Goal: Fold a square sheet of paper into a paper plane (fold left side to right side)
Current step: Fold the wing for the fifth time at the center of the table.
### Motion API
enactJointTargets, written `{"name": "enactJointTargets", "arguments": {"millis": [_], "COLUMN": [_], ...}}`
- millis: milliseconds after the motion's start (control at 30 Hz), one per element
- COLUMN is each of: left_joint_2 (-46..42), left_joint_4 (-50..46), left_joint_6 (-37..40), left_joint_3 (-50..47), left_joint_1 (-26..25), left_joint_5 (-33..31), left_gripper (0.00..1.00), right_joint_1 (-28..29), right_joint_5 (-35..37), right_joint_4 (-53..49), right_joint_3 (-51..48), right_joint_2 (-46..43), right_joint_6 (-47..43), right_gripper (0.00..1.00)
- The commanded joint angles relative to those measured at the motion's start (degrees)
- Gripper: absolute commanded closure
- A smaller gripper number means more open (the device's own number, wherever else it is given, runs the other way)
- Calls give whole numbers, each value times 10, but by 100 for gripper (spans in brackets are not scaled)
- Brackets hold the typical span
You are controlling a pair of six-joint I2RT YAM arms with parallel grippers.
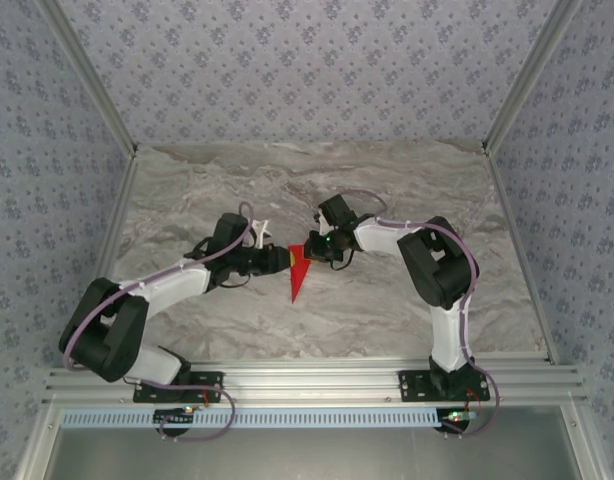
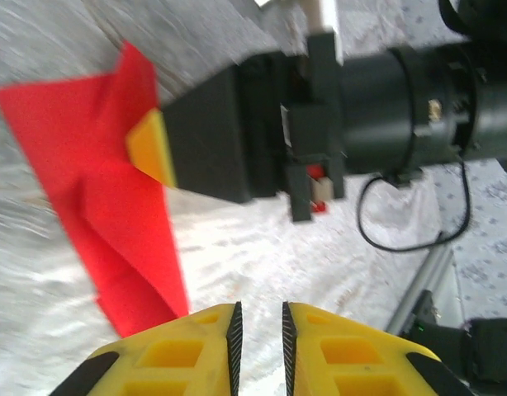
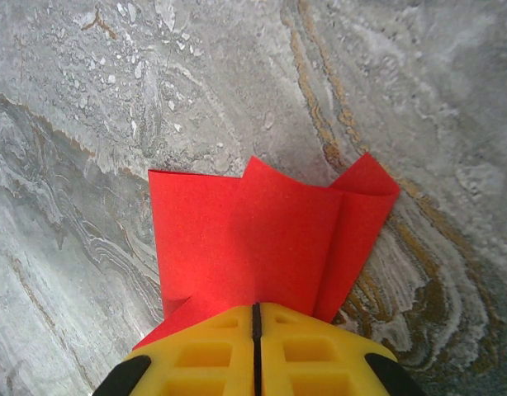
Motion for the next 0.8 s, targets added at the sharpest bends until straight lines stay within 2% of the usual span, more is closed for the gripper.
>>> {"name": "enactJointTargets", "arguments": {"millis": [0,300,767], "left_joint_2": [-4,77,137], "left_joint_4": [2,13,-26], "left_joint_6": [-49,-59,-41], "left_joint_3": [-6,31,43], "left_joint_1": [-16,-44,-52], "left_joint_5": [20,43,7], "left_gripper": [78,78,78], "right_joint_1": [3,5,6], "right_joint_5": [44,51,56], "right_joint_4": [-60,-70,-76], "right_joint_3": [-7,-7,-7], "right_joint_2": [31,31,32], "right_joint_6": [-5,-5,-5], "right_gripper": [90,91,90]}}
